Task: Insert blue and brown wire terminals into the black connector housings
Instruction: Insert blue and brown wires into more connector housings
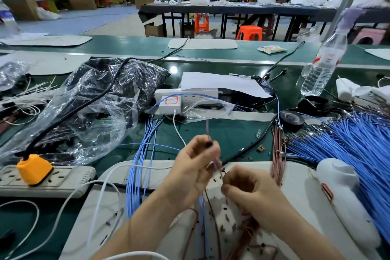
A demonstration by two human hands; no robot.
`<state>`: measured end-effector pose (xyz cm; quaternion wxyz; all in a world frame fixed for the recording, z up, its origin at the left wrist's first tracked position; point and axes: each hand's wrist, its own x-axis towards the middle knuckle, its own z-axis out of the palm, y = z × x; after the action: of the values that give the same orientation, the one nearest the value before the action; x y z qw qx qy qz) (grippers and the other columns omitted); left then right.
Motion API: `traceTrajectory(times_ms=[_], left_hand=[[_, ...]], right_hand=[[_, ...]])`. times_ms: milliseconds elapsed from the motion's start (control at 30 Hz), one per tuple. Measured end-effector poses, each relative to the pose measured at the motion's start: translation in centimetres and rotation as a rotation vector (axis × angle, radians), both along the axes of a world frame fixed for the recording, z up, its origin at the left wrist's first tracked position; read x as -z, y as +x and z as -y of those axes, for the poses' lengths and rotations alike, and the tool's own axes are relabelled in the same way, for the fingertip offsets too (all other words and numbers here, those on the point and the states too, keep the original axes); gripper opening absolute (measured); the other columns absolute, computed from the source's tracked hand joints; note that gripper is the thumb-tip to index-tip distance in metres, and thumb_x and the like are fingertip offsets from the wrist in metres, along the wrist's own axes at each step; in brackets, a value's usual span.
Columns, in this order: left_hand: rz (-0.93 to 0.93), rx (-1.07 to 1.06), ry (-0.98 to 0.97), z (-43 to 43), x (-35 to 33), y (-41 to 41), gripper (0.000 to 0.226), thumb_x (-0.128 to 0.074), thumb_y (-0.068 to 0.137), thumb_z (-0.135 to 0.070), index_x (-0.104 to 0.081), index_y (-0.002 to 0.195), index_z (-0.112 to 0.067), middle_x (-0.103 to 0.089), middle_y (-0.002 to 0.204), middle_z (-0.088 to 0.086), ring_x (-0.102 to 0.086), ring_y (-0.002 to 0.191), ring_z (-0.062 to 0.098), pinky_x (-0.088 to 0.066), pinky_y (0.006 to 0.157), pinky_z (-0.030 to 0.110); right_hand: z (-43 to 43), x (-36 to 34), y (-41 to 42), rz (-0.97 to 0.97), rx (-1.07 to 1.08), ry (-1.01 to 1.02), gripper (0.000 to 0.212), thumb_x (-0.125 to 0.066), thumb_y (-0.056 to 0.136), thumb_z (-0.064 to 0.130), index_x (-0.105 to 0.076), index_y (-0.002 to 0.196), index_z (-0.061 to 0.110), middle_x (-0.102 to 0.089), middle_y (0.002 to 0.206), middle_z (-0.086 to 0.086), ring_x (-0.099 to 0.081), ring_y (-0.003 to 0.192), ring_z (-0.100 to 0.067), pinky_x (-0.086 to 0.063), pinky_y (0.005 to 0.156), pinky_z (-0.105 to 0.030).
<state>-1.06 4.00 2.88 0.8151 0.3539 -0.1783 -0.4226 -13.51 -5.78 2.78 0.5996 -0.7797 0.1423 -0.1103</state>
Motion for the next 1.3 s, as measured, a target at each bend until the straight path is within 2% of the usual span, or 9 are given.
traceTrajectory(times_ms=[100, 233, 400, 567, 933, 1033, 1167, 1233, 1300], left_hand=[[-0.396, -0.166, -0.099, -0.7, -0.8, 2.8, 0.019, -0.064, 0.071, -0.013, -0.065, 0.089, -0.009, -0.063, 0.073, 0.001, -0.057, 0.056, 0.008, -0.054, 0.06, 0.019], [-0.6, -0.38, -0.207, -2.2, -1.0, 6.0, 0.019, -0.059, 0.075, -0.015, -0.066, 0.092, -0.011, -0.061, 0.077, 0.0, -0.055, 0.063, 0.007, -0.053, 0.057, 0.018], [-0.36, -0.324, -0.093, -1.0, -0.6, 4.6, 0.013, -0.059, 0.073, -0.011, -0.066, 0.083, -0.013, -0.064, 0.074, 0.002, -0.06, 0.066, 0.008, -0.053, 0.065, 0.018], [-0.15, -0.06, -0.016, 0.4, 0.3, 0.9, 0.016, -0.059, 0.071, -0.004, -0.073, 0.074, -0.011, -0.066, 0.071, 0.007, -0.061, 0.058, 0.013, -0.055, 0.062, 0.021], [-0.402, -0.423, -0.095, -0.5, -0.3, 4.1, 0.018, -0.06, 0.068, -0.009, -0.065, 0.086, -0.008, -0.069, 0.069, 0.001, -0.066, 0.06, 0.007, -0.056, 0.061, 0.017], [-0.206, -0.482, -0.124, -0.8, -0.4, 4.2, 0.012, -0.06, 0.072, -0.008, -0.067, 0.08, -0.012, -0.07, 0.072, -0.001, -0.066, 0.066, 0.008, -0.055, 0.064, 0.018], [0.729, -0.597, 0.116, -1.3, 0.1, 2.7, 0.014, -0.064, 0.081, -0.005, -0.061, 0.093, -0.01, -0.07, 0.081, -0.004, -0.064, 0.078, 0.007, -0.05, 0.075, 0.016], [1.005, -0.546, 0.157, -0.9, 0.5, 1.0, 0.014, -0.069, 0.084, -0.009, -0.063, 0.093, -0.017, -0.068, 0.085, -0.006, -0.064, 0.08, 0.01, -0.05, 0.076, 0.019], [1.179, -0.485, 0.167, -0.3, 0.7, -0.8, 0.011, -0.066, 0.083, -0.017, -0.065, 0.093, -0.02, -0.067, 0.088, -0.01, -0.064, 0.083, 0.009, -0.048, 0.078, 0.02]], right_hand=[[0.3, -1.1, -0.4, -0.26, -0.382, 0.064, 0.023, -0.068, 0.082, 0.004, -0.064, 0.068, 0.022, -0.06, 0.062, 0.005, -0.052, 0.055, -0.008, -0.042, 0.053, -0.017], [0.8, -2.1, -0.9, -0.376, -0.649, 0.121, 0.014, -0.07, 0.082, 0.013, -0.066, 0.075, 0.025, -0.062, 0.064, 0.01, -0.055, 0.056, -0.002, -0.043, 0.058, -0.014], [0.2, -1.1, -0.5, -0.203, -0.348, 0.238, 0.012, -0.069, 0.084, 0.027, -0.066, 0.091, 0.018, -0.063, 0.066, 0.002, -0.048, 0.047, -0.004, -0.034, 0.042, -0.012], [-0.1, -1.2, -0.4, -0.151, -0.165, 0.246, 0.017, -0.061, 0.089, 0.021, -0.066, 0.077, 0.012, -0.046, 0.056, 0.001, -0.039, 0.045, -0.005, -0.031, 0.042, -0.013], [0.0, -1.7, -0.5, -0.367, -0.271, 0.075, 0.026, -0.063, 0.087, 0.009, -0.064, 0.062, 0.017, -0.045, 0.045, 0.008, -0.034, 0.042, -0.005, -0.025, 0.043, -0.017], [0.0, -1.4, -0.4, -0.362, -0.243, 0.085, 0.018, -0.064, 0.084, 0.01, -0.064, 0.067, 0.012, -0.048, 0.051, 0.002, -0.035, 0.043, -0.007, -0.025, 0.043, -0.018], [0.0, -1.3, -0.5, -0.28, -0.115, 0.021, 0.024, -0.079, 0.073, 0.033, -0.068, 0.09, 0.02, -0.066, 0.071, 0.001, -0.056, 0.056, -0.012, -0.044, 0.053, -0.024], [0.1, -1.1, -0.3, -0.15, 0.014, 0.005, 0.033, -0.08, 0.067, 0.036, -0.067, 0.094, 0.021, -0.068, 0.078, 0.0, -0.059, 0.053, -0.014, -0.047, 0.05, -0.026], [0.0, -0.7, 0.0, 0.031, 0.08, 0.043, 0.018, -0.078, 0.075, 0.02, -0.065, 0.086, 0.014, -0.065, 0.067, -0.001, -0.058, 0.046, -0.018, -0.043, 0.041, -0.027]])
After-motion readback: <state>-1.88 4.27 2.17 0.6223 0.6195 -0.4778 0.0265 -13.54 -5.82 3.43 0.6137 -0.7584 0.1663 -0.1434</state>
